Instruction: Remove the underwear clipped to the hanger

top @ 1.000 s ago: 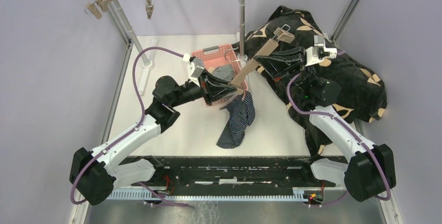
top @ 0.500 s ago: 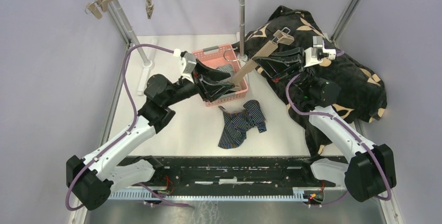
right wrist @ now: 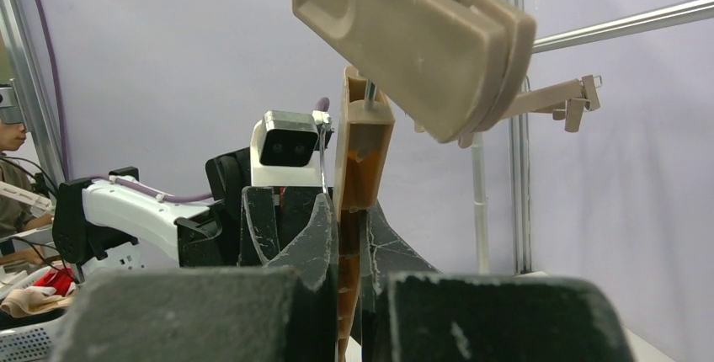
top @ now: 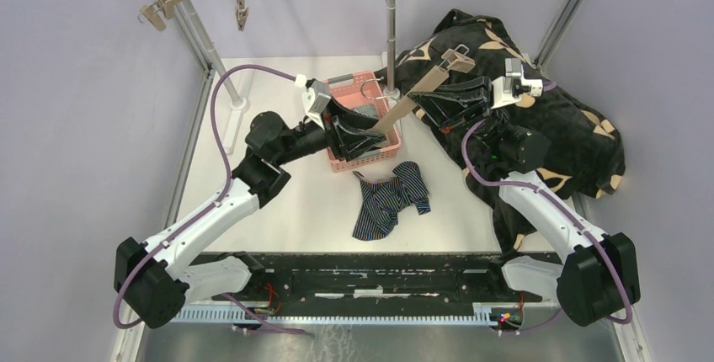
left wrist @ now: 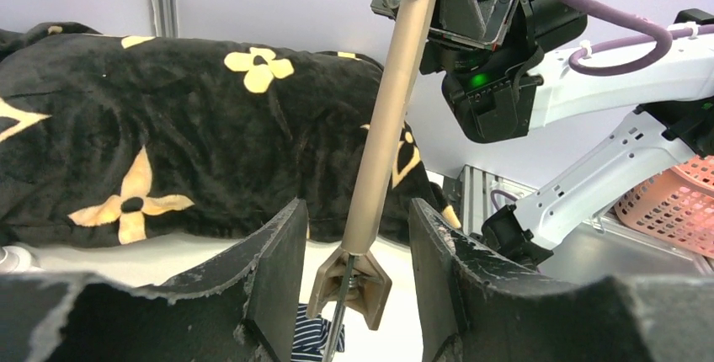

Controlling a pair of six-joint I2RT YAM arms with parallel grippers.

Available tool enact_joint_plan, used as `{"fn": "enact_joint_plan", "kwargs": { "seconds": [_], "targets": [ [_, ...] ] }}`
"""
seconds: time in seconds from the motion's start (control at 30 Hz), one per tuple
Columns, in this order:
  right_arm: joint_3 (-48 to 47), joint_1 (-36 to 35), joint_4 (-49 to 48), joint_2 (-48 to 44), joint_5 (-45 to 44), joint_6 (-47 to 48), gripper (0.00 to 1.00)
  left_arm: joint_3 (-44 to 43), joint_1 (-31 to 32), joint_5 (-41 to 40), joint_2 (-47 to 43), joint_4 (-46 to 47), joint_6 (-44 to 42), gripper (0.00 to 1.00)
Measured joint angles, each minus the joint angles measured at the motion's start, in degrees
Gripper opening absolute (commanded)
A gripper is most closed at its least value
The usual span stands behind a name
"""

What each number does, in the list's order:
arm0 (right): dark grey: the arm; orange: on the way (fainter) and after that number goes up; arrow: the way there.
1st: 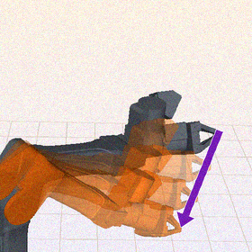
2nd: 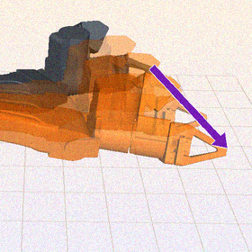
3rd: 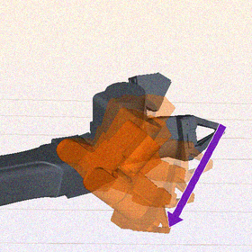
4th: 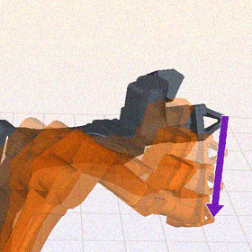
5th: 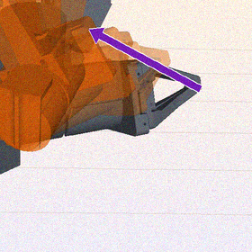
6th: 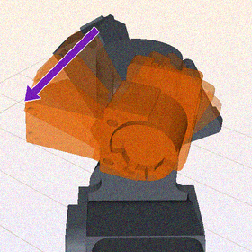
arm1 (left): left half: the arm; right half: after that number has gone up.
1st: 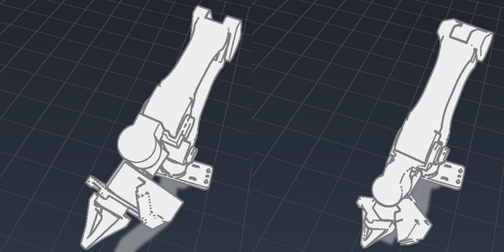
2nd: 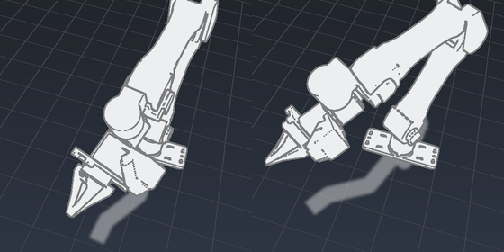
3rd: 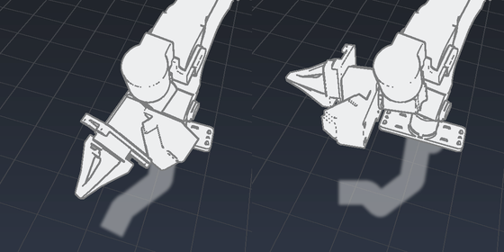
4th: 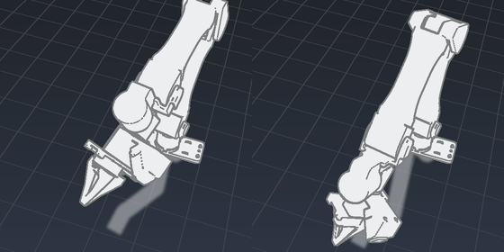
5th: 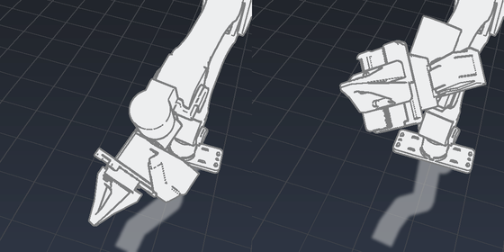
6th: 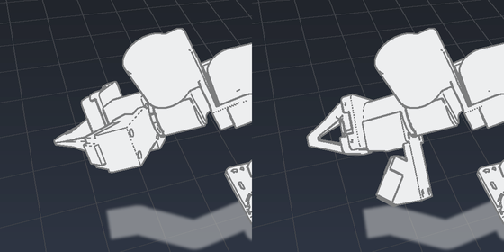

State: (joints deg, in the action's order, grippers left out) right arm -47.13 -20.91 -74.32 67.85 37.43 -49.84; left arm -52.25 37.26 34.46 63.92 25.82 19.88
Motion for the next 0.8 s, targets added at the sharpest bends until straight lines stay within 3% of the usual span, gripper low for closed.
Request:
{"fn": "enact_joint_plan", "kwargs": {
  "seconds": [0.3, 0.47, 0.6, 0.67, 0.8],
  "targets": [
    [0.0, 0.0, 0.0, 0.0, 0.1, 0.0, 0.01, -1.3, 0.0, 1.4, 1.9, 1.2, 0.0, 0.42],
    [0.0, 0.0, 0.1, 0.0, 0.1, -0.1, 0.01, -1.8, 0.0, 2.8, 2.3, 1.3, -0.1, 0.04],
    [0.0, 0.1, 0.6, 0.0, -0.3, -1.3, 0.01, -2.5, 0.4, 3.7, 2.3, 0.3, -0.8, 0.03],
    [0.0, 0.1, 1.4, 0.0, -0.4, -1.2, 0.24, -2.9, 0.4, 3.0, 2.1, -1.0, -0.9, 0.03],
    [0.4, 0.0, 6.7, -0.9, -1.4, 2.5, 0.55, -4.2, 0.7, -0.2, 0.6, -7.5, -1.8, 0.03]
  ]
}}
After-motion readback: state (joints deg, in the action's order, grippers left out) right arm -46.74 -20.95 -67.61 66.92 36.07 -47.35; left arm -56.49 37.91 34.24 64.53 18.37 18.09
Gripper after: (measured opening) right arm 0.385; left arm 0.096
